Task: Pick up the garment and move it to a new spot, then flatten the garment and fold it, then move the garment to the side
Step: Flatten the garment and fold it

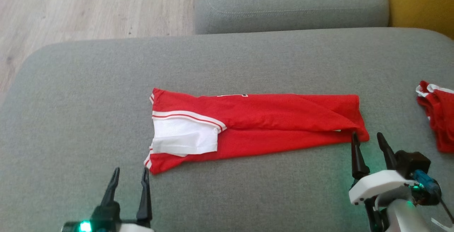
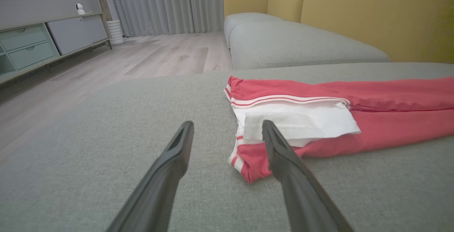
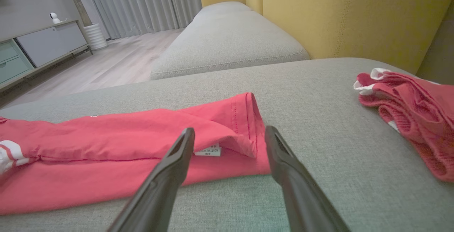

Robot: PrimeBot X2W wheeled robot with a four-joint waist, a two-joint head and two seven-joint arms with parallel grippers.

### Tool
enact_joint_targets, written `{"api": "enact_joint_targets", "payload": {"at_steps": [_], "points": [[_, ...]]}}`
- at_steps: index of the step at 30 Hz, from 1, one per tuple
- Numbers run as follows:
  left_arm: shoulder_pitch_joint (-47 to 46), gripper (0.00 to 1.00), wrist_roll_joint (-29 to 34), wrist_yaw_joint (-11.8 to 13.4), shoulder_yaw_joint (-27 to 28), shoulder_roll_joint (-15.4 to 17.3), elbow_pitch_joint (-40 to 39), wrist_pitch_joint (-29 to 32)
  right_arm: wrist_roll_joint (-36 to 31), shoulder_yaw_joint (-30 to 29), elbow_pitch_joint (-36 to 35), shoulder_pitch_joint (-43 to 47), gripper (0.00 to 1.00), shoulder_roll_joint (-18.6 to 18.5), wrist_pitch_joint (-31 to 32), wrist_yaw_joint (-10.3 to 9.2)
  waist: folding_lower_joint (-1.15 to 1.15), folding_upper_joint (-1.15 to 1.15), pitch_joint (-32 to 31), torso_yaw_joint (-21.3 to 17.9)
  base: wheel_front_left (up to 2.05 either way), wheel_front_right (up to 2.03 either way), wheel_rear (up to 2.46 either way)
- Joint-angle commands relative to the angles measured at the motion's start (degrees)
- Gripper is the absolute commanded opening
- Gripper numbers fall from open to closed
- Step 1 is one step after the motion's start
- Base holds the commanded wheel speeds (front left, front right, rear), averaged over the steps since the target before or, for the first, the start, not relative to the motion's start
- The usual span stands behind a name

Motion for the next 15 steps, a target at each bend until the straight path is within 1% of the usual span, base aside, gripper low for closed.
{"api": "enact_joint_targets", "payload": {"at_steps": [1,8,11,15], "points": [[-0.89,1.0,0.73,0.37,2.46,-0.34,-2.49,-0.47,0.37,1.74,-1.55,-1.22,1.0,-0.14,-0.63,-0.04,0.01,0.0,-0.21,-0.14,0.0,0.0,0.0],[-0.37,1.0,1.85,-0.82,3.0,-1.38,-2.58,-0.47,-0.06,0.9,-0.16,-3.12,1.0,-0.14,-0.63,-0.04,0.01,0.0,1.08,0.3,0.0,0.0,0.0],[-1.57,1.0,2.24,-1.61,2.62,-1.62,-2.31,-0.47,-1.74,-0.37,2.15,-6.41,1.0,-0.13,-0.63,-0.04,0.01,0.0,3.08,0.85,0.0,0.0,0.0],[-3.58,1.0,2.52,-2.45,1.64,-1.89,-2.01,-0.47,-5.81,-3.32,6.55,-12.06,1.0,-0.13,-0.63,-0.04,0.01,0.0,6.18,2.04,0.0,0.0,0.0]]}}
